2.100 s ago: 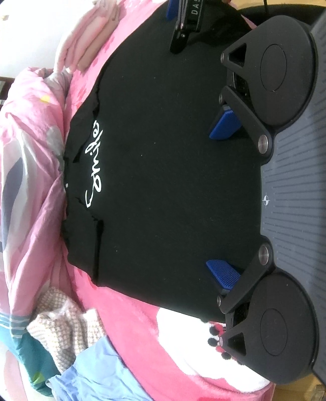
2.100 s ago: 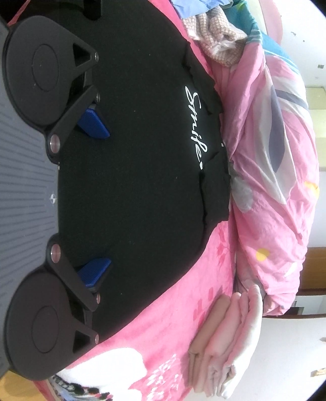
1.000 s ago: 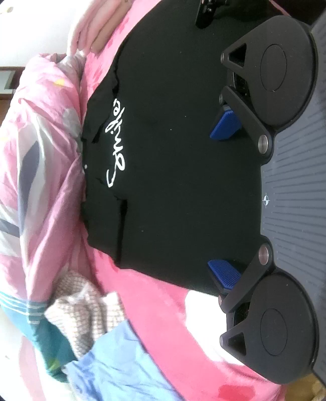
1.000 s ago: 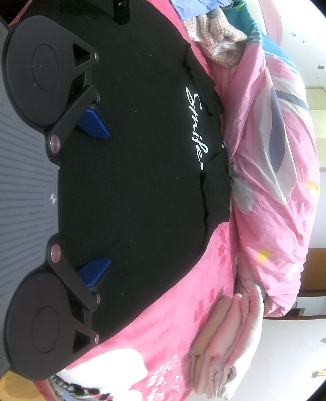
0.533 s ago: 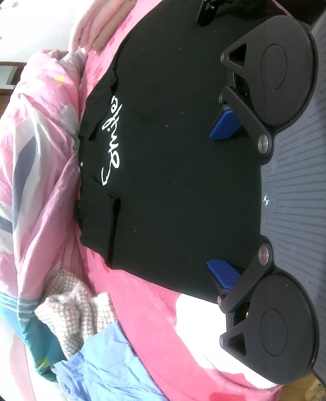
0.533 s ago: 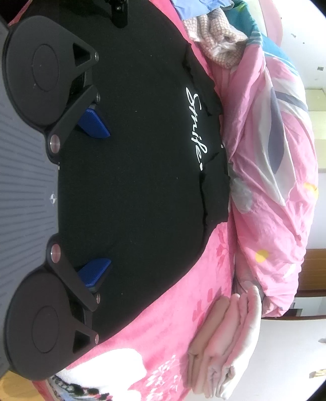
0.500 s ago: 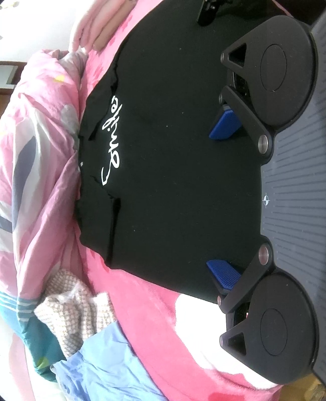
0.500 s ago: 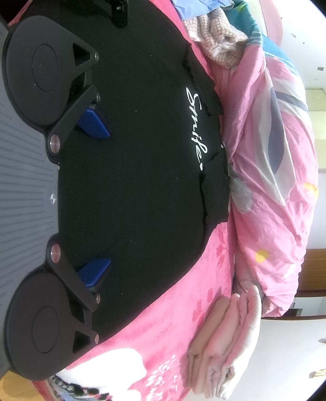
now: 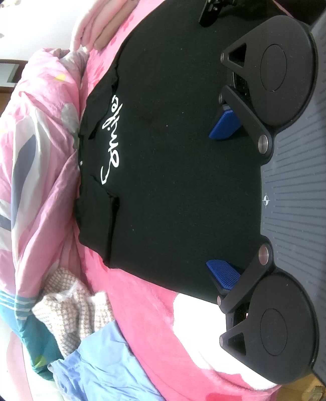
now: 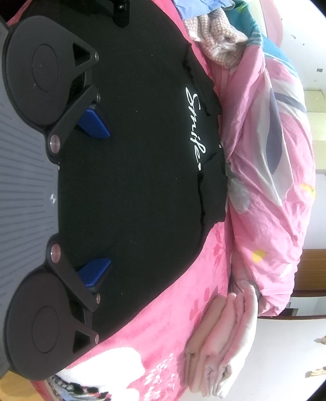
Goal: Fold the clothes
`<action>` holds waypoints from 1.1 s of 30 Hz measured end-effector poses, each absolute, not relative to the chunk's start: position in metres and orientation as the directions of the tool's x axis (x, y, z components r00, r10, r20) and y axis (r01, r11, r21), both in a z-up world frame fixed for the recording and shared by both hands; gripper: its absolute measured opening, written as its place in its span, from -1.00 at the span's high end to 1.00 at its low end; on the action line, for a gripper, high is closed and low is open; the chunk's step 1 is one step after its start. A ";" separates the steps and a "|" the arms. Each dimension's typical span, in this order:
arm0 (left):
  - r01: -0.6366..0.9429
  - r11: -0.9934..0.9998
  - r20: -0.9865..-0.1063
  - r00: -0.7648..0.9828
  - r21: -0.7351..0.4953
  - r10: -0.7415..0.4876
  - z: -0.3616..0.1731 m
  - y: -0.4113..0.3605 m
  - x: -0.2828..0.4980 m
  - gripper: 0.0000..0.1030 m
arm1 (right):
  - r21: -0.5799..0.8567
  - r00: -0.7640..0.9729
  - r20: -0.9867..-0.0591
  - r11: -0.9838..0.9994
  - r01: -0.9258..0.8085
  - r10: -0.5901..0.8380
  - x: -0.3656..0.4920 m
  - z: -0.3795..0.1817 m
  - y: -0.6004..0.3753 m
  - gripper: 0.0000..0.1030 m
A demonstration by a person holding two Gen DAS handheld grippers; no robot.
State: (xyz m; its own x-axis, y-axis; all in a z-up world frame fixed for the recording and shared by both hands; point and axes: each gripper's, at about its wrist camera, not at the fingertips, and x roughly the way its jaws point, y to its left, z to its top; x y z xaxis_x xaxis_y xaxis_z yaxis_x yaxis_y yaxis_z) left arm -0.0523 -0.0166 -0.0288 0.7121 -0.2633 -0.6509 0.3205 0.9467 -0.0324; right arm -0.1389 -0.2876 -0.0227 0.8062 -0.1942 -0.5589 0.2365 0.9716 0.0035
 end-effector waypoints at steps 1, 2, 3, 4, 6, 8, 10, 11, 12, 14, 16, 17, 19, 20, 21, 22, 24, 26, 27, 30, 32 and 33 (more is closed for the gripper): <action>0.320 0.947 -0.651 0.712 -0.033 -0.263 -0.029 -0.017 -0.052 -1.00 | 0.003 0.806 -0.559 0.972 0.236 -0.194 -0.139 -0.023 -0.288 -1.00; 0.319 0.947 -0.652 0.711 -0.034 -0.263 -0.029 -0.017 -0.052 -1.00 | 0.003 0.806 -0.559 0.972 0.236 -0.194 -0.139 -0.023 -0.288 -1.00; 0.319 0.947 -0.653 0.710 -0.035 -0.263 -0.028 -0.017 -0.052 -1.00 | 0.002 0.806 -0.559 0.972 0.236 -0.195 -0.139 -0.023 -0.288 -1.00; 0.318 0.947 -0.655 0.709 -0.035 -0.262 -0.028 -0.017 -0.052 -1.00 | 0.002 0.806 -0.559 0.972 0.236 -0.195 -0.139 -0.022 -0.288 -1.00; 0.318 0.947 -0.657 0.707 -0.037 -0.262 -0.028 -0.017 -0.052 -1.00 | 0.002 0.805 -0.561 0.972 0.236 -0.194 -0.139 -0.022 -0.288 -1.00; 0.317 0.948 -0.659 0.705 -0.038 -0.262 -0.027 -0.017 -0.051 -1.00 | 0.002 0.803 -0.564 0.972 0.236 -0.194 -0.139 -0.021 -0.289 -1.00; 0.316 0.948 -0.661 0.703 -0.039 -0.262 -0.027 -0.017 -0.050 -1.00 | 0.002 0.802 -0.565 0.972 0.235 -0.193 -0.139 -0.021 -0.289 -1.00; 0.316 0.948 -0.661 0.703 -0.039 -0.261 -0.027 -0.017 -0.050 -1.00 | 0.002 0.802 -0.566 0.972 0.235 -0.193 -0.139 -0.022 -0.289 -1.00; 0.316 0.948 -0.662 0.703 -0.040 -0.262 -0.027 -0.017 -0.050 -1.00 | 0.001 0.801 -0.566 0.972 0.236 -0.194 -0.139 -0.022 -0.288 -1.00; 0.315 0.948 -0.663 0.702 -0.041 -0.262 -0.027 -0.017 -0.050 -1.00 | 0.001 0.801 -0.566 0.972 0.236 -0.194 -0.139 -0.022 -0.288 -1.00; 0.314 0.948 -0.663 0.701 -0.043 -0.262 -0.027 -0.017 -0.050 -1.00 | 0.001 0.801 -0.566 0.972 0.235 -0.193 -0.139 -0.022 -0.288 -1.00; 0.315 0.948 -0.664 0.700 -0.043 -0.262 -0.026 -0.017 -0.050 -1.00 | 0.002 0.801 -0.567 0.972 0.235 -0.192 -0.139 -0.021 -0.288 -1.00; 0.316 0.948 -0.665 0.699 -0.043 -0.263 -0.026 -0.017 -0.050 -1.00 | 0.007 0.800 -0.570 0.972 0.233 -0.188 -0.139 -0.019 -0.289 -1.00; 0.316 0.948 -0.666 0.698 -0.043 -0.263 -0.026 -0.017 -0.050 -1.00 | 0.010 0.799 -0.572 0.972 0.233 -0.185 -0.139 -0.017 -0.289 -1.00; 0.316 0.948 -0.667 0.697 -0.043 -0.263 -0.026 -0.017 -0.050 -1.00 | 0.017 0.801 -0.570 0.973 0.231 -0.181 -0.139 -0.015 -0.291 -1.00; 0.316 0.948 -0.668 0.696 -0.043 -0.263 -0.026 -0.017 -0.049 -1.00 | 0.023 0.804 -0.568 0.973 0.230 -0.176 -0.138 -0.012 -0.292 -1.00; 0.317 0.947 -0.669 0.695 -0.044 -0.263 -0.026 -0.017 -0.049 -1.00 | 0.036 0.809 -0.564 0.973 0.226 -0.167 -0.137 -0.006 -0.294 -1.00; 0.317 0.947 -0.670 0.695 -0.042 -0.262 -0.026 -0.018 -0.049 -1.00 | 0.039 0.820 -0.547 0.973 0.226 -0.168 -0.132 0.000 -0.297 -1.00; 0.317 0.948 -0.670 0.695 -0.042 -0.262 -0.026 -0.018 -0.049 -1.00 | 0.038 0.824 -0.540 0.973 0.226 -0.170 -0.129 0.002 -0.299 -1.00; 0.315 0.948 -0.672 0.693 -0.042 -0.260 -0.025 -0.019 -0.048 -1.00 | 0.029 0.823 -0.540 0.973 0.228 -0.177 -0.113 0.003 -0.301 -1.00; 0.316 0.948 -0.674 0.692 -0.041 -0.260 -0.025 -0.019 -0.048 -1.00 | 0.024 0.815 -0.551 0.972 0.233 -0.182 -0.103 0.000 -0.301 -1.00; 0.317 0.948 -0.675 0.691 -0.040 -0.260 -0.024 -0.019 -0.048 -1.00 | 0.025 0.810 -0.558 0.972 0.232 -0.179 -0.099 -0.004 -0.302 -1.00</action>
